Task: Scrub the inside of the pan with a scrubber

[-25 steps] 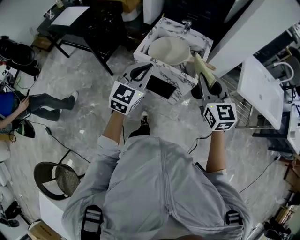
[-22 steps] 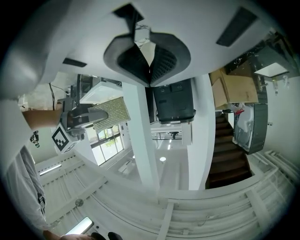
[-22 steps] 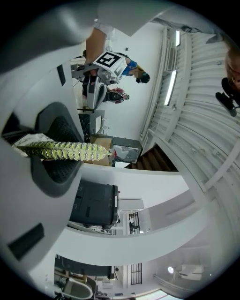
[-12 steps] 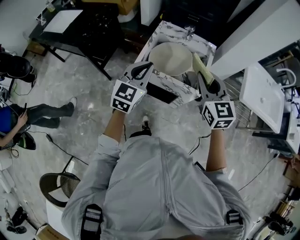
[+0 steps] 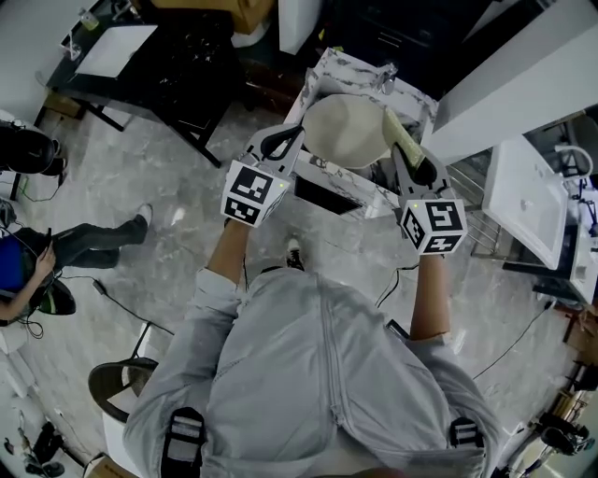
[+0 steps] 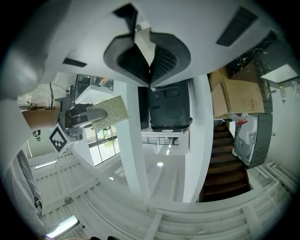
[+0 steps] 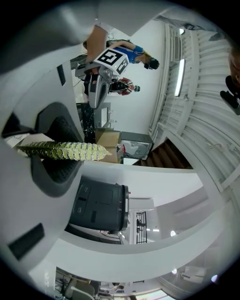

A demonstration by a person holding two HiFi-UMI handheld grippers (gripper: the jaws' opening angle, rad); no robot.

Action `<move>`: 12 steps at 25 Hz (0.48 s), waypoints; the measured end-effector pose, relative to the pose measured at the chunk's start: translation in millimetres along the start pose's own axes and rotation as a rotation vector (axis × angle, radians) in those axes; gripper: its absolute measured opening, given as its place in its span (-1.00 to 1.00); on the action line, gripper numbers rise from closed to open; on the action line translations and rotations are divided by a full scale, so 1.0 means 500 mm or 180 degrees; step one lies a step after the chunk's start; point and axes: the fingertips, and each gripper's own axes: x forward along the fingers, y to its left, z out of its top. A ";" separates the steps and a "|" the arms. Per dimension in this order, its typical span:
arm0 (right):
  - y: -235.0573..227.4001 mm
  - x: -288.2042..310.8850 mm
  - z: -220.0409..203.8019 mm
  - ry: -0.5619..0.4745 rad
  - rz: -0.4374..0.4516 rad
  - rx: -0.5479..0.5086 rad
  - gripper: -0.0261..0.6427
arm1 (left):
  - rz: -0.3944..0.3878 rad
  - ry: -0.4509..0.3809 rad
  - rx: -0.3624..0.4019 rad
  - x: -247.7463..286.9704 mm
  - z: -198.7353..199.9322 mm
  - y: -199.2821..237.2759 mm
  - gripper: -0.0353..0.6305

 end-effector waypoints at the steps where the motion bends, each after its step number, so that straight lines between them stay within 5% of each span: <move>1: 0.000 0.012 -0.001 0.0017 -0.0009 0.0004 -0.66 | -0.0010 0.0005 -0.0009 0.006 -0.003 0.011 -0.82; 12: -0.025 0.120 -0.036 0.0297 -0.0011 0.0008 -0.66 | -0.0030 0.0105 -0.0124 0.061 -0.031 0.073 -0.82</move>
